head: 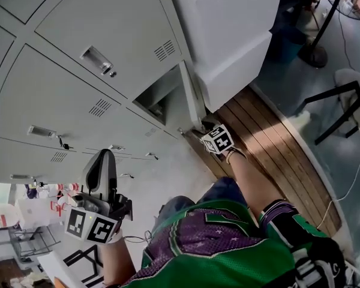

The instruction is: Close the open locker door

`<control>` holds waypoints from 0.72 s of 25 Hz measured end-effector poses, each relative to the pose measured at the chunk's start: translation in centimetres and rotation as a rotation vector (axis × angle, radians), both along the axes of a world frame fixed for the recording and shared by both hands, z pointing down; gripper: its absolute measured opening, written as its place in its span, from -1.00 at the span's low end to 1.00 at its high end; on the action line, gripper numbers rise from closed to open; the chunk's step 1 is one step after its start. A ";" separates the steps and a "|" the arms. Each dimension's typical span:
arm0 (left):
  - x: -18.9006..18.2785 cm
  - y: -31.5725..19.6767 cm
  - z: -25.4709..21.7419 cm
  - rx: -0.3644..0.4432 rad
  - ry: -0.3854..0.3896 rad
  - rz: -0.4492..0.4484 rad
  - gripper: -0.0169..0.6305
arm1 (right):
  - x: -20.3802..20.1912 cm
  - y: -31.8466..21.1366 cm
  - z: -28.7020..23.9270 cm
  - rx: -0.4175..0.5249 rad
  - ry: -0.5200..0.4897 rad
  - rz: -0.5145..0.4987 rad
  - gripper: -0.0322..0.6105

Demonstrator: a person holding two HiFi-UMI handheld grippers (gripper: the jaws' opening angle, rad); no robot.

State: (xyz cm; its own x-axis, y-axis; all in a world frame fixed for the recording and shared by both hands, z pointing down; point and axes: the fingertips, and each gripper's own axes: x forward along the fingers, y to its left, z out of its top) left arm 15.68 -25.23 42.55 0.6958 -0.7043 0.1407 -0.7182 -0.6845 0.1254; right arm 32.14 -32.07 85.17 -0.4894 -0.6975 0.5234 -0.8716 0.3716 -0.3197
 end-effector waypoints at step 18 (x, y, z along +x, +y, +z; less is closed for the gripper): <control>-4.4 3.5 -1.4 0.016 -0.051 -0.131 -0.88 | -1.2 0.3 -0.2 -0.045 0.033 -0.027 -0.34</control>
